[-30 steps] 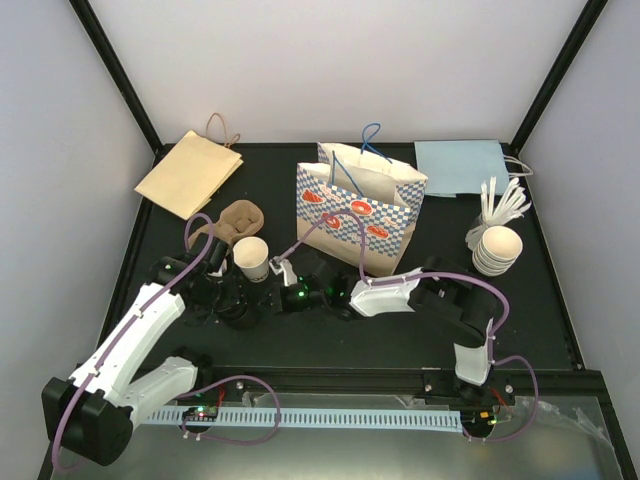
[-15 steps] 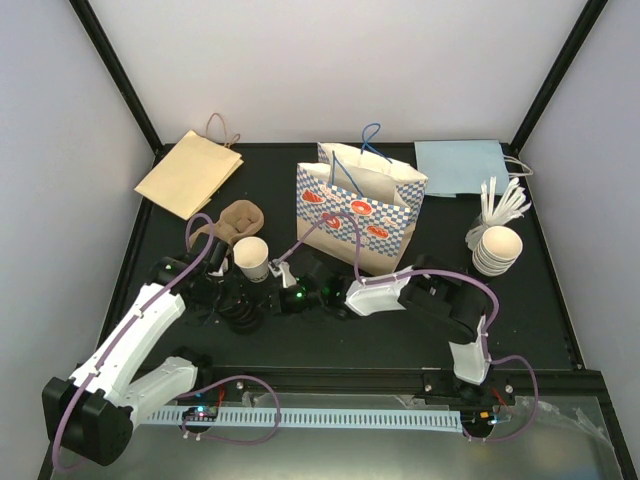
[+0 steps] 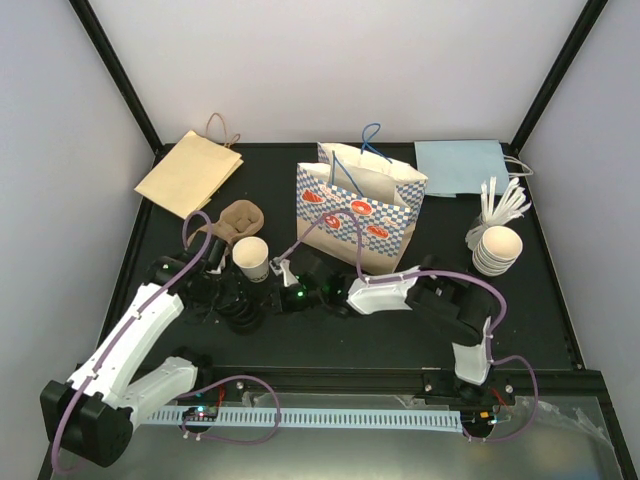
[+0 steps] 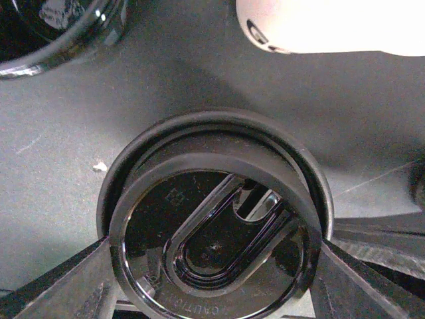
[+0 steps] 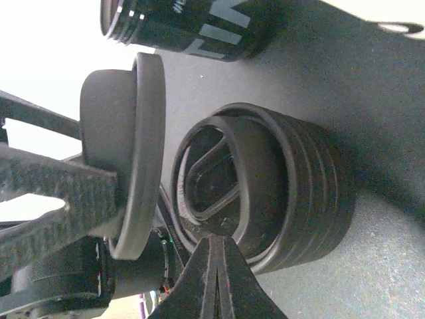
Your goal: Pack the takeout coffee
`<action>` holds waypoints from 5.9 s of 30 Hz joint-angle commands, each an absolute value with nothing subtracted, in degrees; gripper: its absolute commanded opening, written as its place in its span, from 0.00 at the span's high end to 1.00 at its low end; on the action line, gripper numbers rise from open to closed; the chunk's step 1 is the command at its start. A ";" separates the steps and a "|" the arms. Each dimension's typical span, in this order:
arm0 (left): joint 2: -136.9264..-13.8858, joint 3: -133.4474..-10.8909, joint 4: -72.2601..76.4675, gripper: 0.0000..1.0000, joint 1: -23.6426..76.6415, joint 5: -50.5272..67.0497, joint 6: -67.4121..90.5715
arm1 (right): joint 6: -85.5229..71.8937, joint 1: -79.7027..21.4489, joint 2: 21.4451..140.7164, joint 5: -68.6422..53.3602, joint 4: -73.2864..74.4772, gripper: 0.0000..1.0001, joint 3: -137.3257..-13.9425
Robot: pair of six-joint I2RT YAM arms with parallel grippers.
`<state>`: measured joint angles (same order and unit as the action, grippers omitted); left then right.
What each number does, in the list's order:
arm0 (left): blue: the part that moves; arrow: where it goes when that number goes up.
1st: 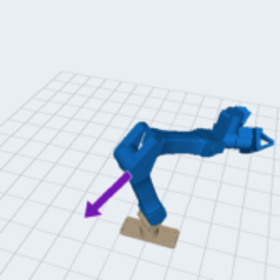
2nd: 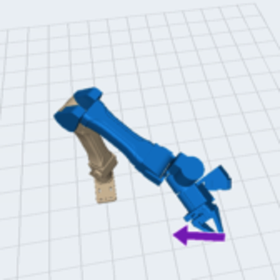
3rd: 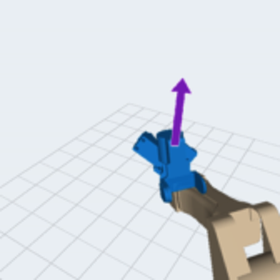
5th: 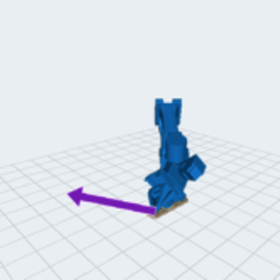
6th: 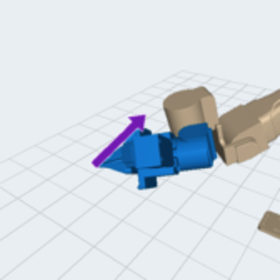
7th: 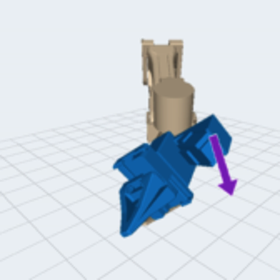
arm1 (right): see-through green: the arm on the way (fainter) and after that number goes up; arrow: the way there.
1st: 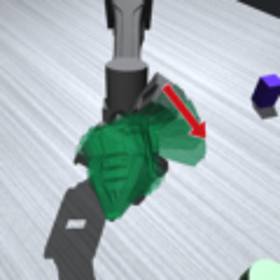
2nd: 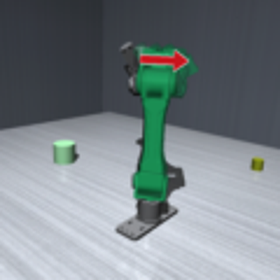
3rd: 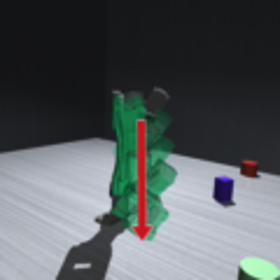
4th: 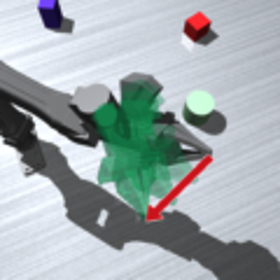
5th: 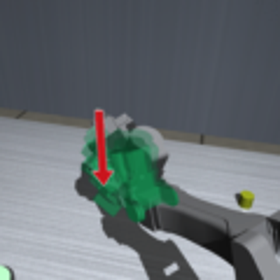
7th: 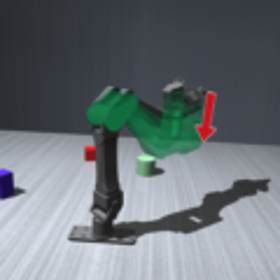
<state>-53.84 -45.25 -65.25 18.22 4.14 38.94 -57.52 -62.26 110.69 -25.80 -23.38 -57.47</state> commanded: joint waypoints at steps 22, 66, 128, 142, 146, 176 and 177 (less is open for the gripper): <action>-53.15 -57.23 -60.66 0.37 29.87 5.94 31.91 | -26.01 -58.46 81.72 -8.28 14.01 0.90 -61.97; -80.16 -66.06 -43.57 0.36 56.25 -4.00 14.87 | -18.44 -46.35 44.90 17.33 -5.58 0.00 -17.80; -88.67 -69.92 -46.72 0.36 56.42 -1.44 10.81 | -18.68 -46.37 47.92 15.96 -6.42 0.00 -18.46; -92.04 -72.38 -49.17 0.36 56.68 -3.01 10.53 | -18.90 -46.37 49.84 9.38 -7.09 0.00 -18.55; -93.49 -73.31 -50.71 0.36 56.78 -3.43 10.38 | -22.39 -46.32 52.11 8.37 -5.84 0.00 -19.21; -98.52 -75.23 -53.48 0.36 56.80 -2.43 9.23 | -43.93 -35.49 63.54 -22.31 -13.33 0.35 -21.27; -98.61 -75.22 -53.52 0.36 56.80 -2.29 9.23 | -43.94 -35.47 64.02 -22.18 -13.40 0.35 -21.31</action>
